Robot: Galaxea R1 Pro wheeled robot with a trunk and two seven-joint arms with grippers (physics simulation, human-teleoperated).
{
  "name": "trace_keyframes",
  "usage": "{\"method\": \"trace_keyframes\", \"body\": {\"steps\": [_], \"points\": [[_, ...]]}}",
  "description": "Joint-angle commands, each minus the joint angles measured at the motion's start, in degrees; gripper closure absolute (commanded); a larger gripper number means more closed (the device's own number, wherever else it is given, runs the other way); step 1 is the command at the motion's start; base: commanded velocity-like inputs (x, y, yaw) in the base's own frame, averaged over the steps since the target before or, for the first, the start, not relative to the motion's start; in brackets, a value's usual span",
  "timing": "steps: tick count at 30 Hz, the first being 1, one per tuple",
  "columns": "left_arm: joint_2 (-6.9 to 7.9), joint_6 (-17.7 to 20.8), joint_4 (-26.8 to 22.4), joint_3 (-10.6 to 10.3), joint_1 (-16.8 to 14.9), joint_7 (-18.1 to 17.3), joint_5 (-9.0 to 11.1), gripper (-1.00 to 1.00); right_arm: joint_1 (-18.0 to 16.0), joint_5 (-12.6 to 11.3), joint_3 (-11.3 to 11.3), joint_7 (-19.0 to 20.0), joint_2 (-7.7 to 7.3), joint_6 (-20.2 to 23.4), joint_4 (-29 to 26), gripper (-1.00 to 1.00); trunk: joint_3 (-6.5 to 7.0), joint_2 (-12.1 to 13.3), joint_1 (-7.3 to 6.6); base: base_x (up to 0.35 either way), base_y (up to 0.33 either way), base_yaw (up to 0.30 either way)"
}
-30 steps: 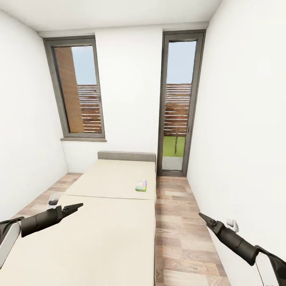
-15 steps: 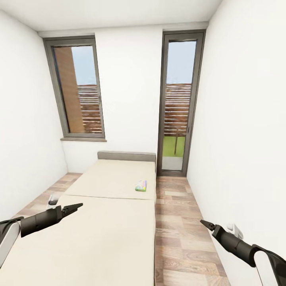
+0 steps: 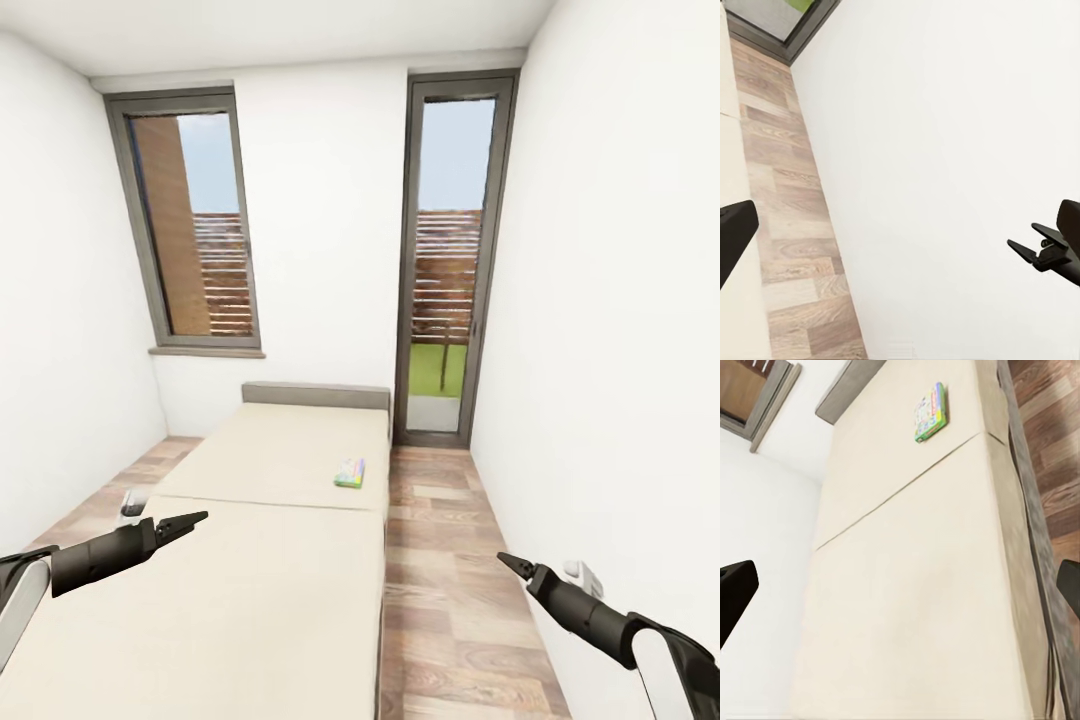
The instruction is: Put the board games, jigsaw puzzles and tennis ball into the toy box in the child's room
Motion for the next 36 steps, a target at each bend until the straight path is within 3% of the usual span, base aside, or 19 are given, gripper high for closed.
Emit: {"method": "trace_keyframes", "body": {"steps": [1, 18, 36], "points": [[-0.01, 0.27, 0.01, 0.02, -0.03, -0.13, 0.04, -1.0, -0.03, 0.25, -0.07, 0.39, 0.0, 0.26, 0.01, -1.0, -0.02, -0.04, 0.04, 0.207, -0.212, 0.167], [-0.09, 0.29, 0.01, 1.51, -0.03, -0.26, 0.04, -1.0, -0.03, 0.25, 0.58, 0.34, 0.01, 0.24, -0.01, -1.0, -0.02, -0.04, 0.04, 0.072, -0.074, 0.268], [-0.09, 0.27, 0.01, 1.61, -0.03, -0.28, 0.13, -1.0, -0.03, 0.25, 1.66, 0.34, 0.01, 0.16, -0.01, -1.0, -0.02, -0.04, 0.04, 0.001, -0.001, 0.291]]}}
